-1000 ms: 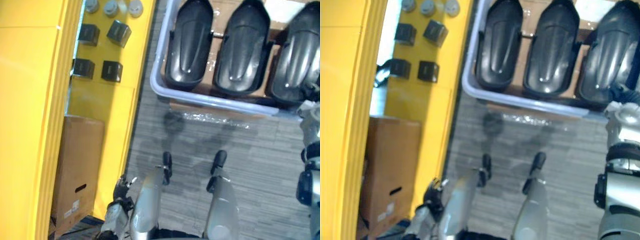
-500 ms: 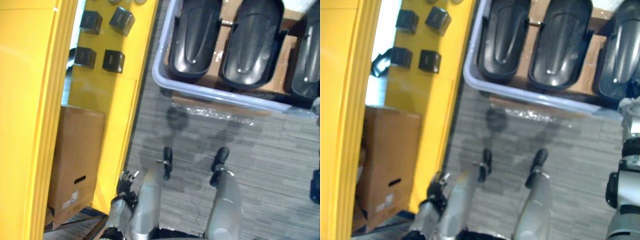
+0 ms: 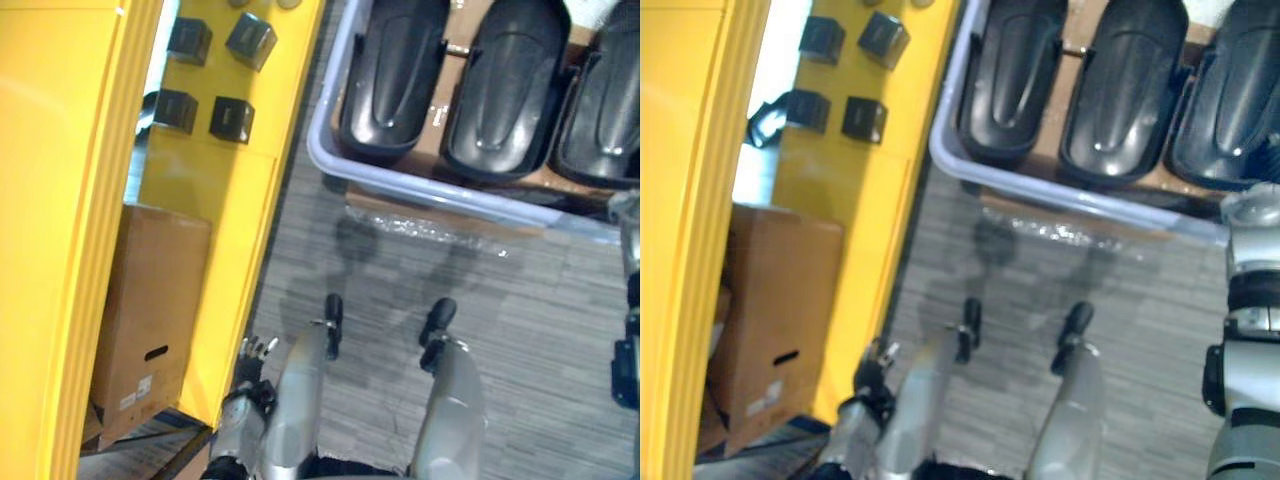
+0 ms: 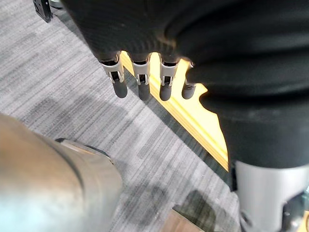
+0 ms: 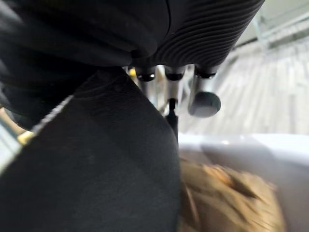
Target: Walk over and take plastic housings, then place them on the shelf
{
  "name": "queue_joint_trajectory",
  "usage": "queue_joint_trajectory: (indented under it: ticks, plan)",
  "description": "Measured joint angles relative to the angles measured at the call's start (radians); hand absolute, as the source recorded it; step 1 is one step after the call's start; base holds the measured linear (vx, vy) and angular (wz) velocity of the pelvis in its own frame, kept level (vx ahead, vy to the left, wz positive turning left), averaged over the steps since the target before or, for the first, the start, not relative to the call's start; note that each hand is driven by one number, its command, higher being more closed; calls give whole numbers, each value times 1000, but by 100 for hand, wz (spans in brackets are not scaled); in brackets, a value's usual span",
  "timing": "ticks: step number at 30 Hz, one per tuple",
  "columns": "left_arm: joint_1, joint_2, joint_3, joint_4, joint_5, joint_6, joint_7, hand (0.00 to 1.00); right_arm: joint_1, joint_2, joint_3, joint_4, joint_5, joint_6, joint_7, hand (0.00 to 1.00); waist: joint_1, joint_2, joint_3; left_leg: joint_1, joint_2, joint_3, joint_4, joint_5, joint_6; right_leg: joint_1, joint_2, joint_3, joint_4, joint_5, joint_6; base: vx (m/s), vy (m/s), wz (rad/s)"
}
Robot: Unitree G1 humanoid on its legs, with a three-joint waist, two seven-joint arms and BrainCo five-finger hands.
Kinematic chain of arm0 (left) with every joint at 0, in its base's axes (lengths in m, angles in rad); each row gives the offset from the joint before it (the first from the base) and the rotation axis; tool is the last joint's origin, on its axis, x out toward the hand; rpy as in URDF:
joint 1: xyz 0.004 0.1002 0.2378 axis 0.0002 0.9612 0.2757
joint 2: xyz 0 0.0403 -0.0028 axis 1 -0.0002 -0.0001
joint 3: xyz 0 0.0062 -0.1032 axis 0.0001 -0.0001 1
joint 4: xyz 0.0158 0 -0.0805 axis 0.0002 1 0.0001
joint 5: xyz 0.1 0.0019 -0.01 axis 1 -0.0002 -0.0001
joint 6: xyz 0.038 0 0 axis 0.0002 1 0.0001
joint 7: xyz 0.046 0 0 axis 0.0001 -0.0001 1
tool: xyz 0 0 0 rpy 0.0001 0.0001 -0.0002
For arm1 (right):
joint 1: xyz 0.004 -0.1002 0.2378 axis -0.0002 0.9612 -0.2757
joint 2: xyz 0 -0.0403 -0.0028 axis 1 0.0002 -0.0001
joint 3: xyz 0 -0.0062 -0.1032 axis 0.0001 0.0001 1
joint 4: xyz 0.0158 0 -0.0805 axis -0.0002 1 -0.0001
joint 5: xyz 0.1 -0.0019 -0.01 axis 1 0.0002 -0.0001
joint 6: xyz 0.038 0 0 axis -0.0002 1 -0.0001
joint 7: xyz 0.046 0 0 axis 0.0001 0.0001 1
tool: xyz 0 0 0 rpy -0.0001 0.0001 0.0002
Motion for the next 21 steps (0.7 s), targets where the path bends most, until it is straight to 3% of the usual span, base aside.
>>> queue_joint_trajectory:
  ticks: [5,11,14,18,21]
  plan:
    - [6,-3,-9,-45,-83,-16,2,0,5,8,-6,-45,-14,-4,-56,100,-4,-21,4,49,1,-20,-27,8,-7,69,7,-28,-32,0,0,0,-6,10]
    - [59,11,-5,-211,-116,-36,15,0,89,76,-76,-103,-33,-11,-129,100,-19,-87,-2,135,1,-54,-107,39,-25,175,16,-79,-90,1,-2,49,-21,19]
    - [96,27,-6,-339,-114,-36,37,0,131,90,-136,-105,-57,-11,-162,100,-27,-107,-3,193,1,-68,-135,41,-27,244,31,-94,-128,4,1,78,2,11]
    - [166,76,-1,-562,-73,-28,85,0,182,94,-181,-149,-94,-12,-194,100,-43,-126,-4,263,3,-70,-172,41,-28,323,45,-100,-181,11,9,70,13,1]
    - [211,88,28,-794,50,16,117,0,287,117,-224,-299,-139,-43,-205,100,-57,-132,-7,344,1,-70,-214,42,-28,422,54,-119,-263,36,18,75,37,3]
